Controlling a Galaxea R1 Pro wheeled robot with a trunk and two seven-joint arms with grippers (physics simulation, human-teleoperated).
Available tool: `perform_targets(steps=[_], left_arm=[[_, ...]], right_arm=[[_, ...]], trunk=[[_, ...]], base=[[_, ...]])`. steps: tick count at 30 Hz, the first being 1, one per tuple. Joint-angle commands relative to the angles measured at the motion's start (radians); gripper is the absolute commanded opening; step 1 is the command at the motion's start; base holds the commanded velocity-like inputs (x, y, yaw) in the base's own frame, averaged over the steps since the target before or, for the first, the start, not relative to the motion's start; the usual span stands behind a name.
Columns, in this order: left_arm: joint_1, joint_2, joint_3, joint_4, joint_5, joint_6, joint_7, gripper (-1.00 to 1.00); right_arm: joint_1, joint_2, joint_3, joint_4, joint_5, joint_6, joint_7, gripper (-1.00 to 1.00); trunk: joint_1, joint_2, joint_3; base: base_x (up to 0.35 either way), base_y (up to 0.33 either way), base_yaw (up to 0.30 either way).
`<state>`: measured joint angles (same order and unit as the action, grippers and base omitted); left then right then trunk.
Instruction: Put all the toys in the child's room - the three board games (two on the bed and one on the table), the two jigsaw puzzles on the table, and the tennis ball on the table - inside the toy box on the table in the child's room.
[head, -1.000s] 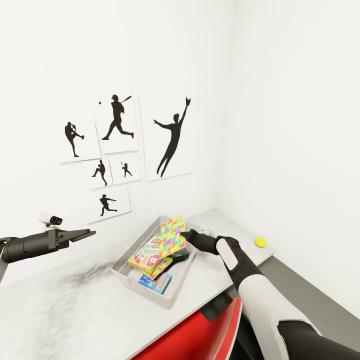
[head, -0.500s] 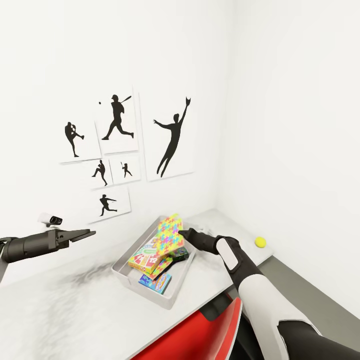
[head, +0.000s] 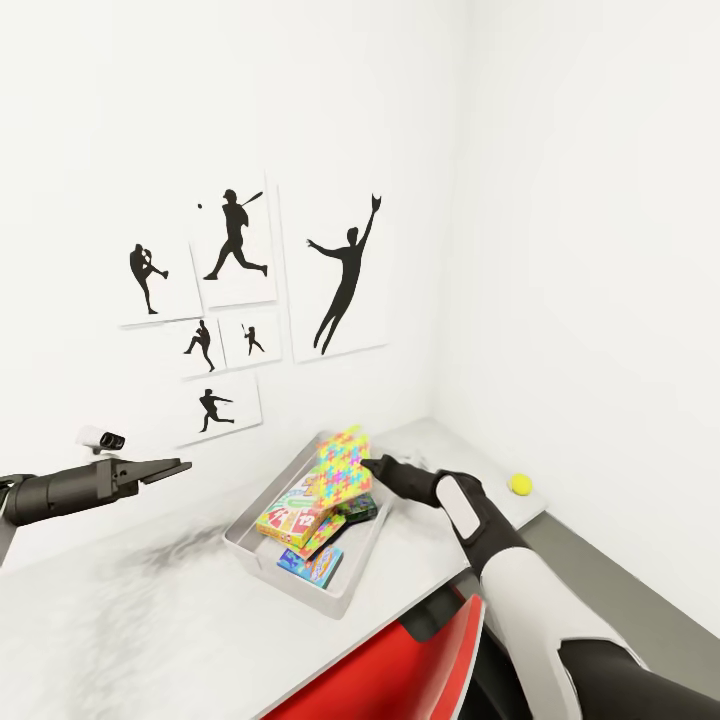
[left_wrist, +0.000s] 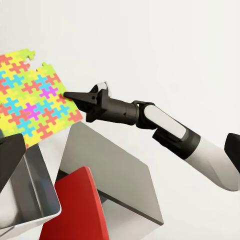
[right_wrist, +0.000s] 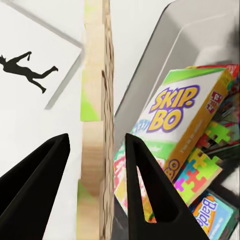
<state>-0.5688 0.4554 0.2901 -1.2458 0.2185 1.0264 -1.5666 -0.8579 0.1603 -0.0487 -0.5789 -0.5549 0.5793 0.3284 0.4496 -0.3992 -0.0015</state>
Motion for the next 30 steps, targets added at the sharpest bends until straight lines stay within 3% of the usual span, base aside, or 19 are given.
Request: perform_targets(steps=[1, 6, 10, 21, 30], left_arm=[[0.000, 0.000, 0.000, 0.000, -0.001, 0.011, -0.004, 1.00], [0.000, 0.000, -0.001, 0.000, -0.001, 0.011, -0.004, 1.00], [0.000, 0.000, -0.001, 0.000, -0.001, 0.011, -0.004, 1.00], [0.000, 0.000, 0.000, 0.000, -0.001, 0.011, -0.004, 1.00], [0.000, 0.000, -0.001, 0.000, -0.001, 0.011, -0.004, 1.00]], right_arm=[[0.000, -0.008, -0.006, 0.001, -0.005, 0.007, 0.003, -1.00], [0.004, -0.023, -0.069, 0.007, -0.007, 0.005, 0.007, -1.00], [0.005, -0.017, -0.088, 0.008, -0.007, 0.005, 0.007, -1.00], [0.005, -0.016, -0.091, 0.007, -0.006, 0.007, 0.008, -1.00], [0.005, -0.022, -0.091, 0.004, -0.006, 0.009, 0.008, -1.00]], trunk=[[0.000, -0.001, 0.000], [0.000, -0.001, -0.001], [0.000, -0.001, -0.001], [0.000, -0.001, -0.002], [0.000, -0.001, -0.002]], base=[[0.000, 0.000, 0.000], [0.000, 0.000, 0.000], [0.000, 0.000, 0.024], [0.000, 0.000, 0.173], [-0.011, 0.076, 0.020]])
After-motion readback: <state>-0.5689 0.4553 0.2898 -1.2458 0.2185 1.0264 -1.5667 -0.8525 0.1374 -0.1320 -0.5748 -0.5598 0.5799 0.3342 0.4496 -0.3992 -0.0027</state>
